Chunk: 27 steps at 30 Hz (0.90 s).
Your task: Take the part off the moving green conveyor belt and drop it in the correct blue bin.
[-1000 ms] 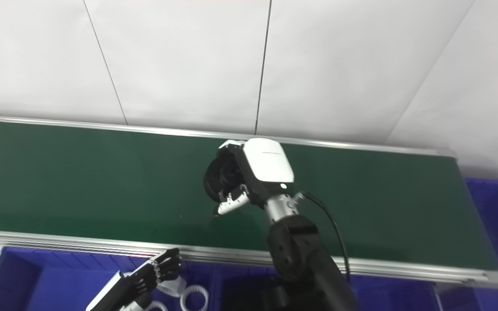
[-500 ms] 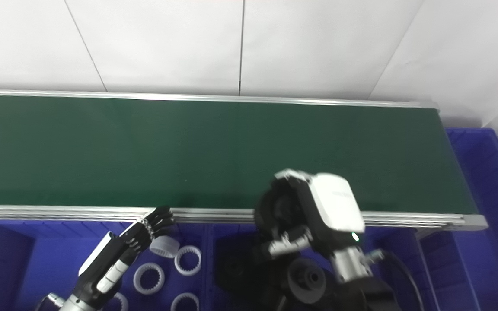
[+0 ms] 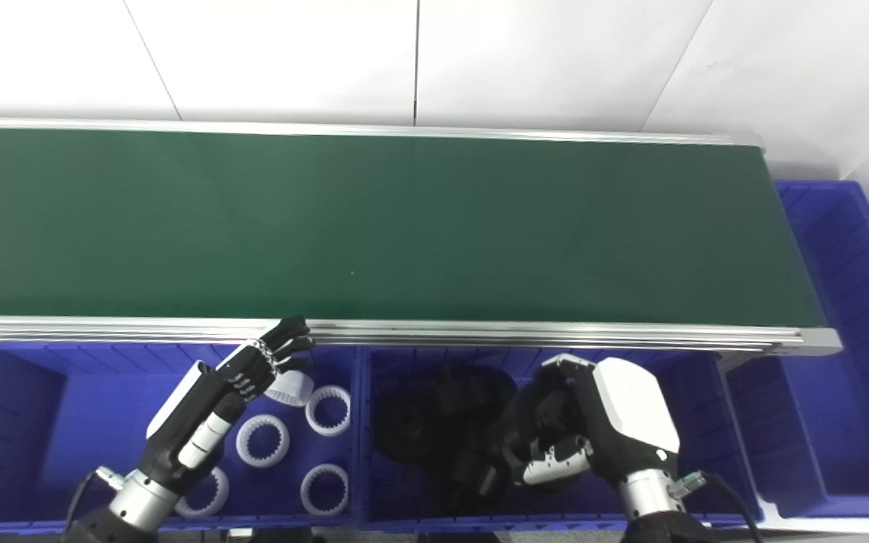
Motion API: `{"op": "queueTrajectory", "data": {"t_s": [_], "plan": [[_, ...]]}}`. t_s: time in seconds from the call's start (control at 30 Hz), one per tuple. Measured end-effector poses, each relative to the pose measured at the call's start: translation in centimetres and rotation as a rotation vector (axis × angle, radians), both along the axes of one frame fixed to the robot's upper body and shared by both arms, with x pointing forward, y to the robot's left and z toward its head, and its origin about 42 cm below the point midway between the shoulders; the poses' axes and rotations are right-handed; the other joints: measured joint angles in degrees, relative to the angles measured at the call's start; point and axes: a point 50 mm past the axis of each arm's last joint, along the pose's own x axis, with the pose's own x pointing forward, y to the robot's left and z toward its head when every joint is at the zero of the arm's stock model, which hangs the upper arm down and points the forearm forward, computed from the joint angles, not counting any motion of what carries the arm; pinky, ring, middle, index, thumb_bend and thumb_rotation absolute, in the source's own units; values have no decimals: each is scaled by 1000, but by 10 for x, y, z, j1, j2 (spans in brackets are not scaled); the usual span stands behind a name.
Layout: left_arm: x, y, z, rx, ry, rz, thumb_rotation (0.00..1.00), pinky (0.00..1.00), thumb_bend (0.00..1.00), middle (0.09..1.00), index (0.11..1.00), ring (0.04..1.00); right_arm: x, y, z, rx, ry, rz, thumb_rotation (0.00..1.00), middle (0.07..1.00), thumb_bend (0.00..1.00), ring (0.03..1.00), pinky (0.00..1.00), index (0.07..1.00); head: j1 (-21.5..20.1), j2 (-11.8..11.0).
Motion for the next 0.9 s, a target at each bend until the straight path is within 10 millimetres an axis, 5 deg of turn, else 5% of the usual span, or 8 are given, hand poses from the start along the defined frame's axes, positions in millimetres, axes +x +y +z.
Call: {"op": "queueTrajectory", "data": {"t_s": [0.1, 0.2, 0.47, 0.77, 0.9], "plan": [[0, 1, 5, 4, -14, -4, 918, 820, 505, 924, 908, 889, 0, 0, -13, 11, 33, -15, 229, 818, 704, 829, 767, 766, 2, -1], [0, 0, 4, 3, -10, 7, 928, 820, 524, 925, 906, 891, 3, 9, -13, 20, 20, -10, 348, 945, 747, 983, 888, 859, -3, 0], [-2, 1, 3, -1, 2, 10, 895, 832, 517, 927, 907, 894, 4, 27, -4, 99, -70, -48, 446, 1000, 771, 1000, 883, 920, -6, 1], [-2, 2, 4, -9, 4, 15, 893, 842, 527, 926, 903, 899, -12, 53, 6, 197, -188, 14, 448, 1000, 751, 1000, 980, 946, -6, -1], [-2, 3, 3, -5, 5, 9, 900, 846, 547, 929, 909, 900, -16, 71, 11, 280, -217, 58, 448, 1000, 759, 1000, 928, 965, -2, -4]]}}
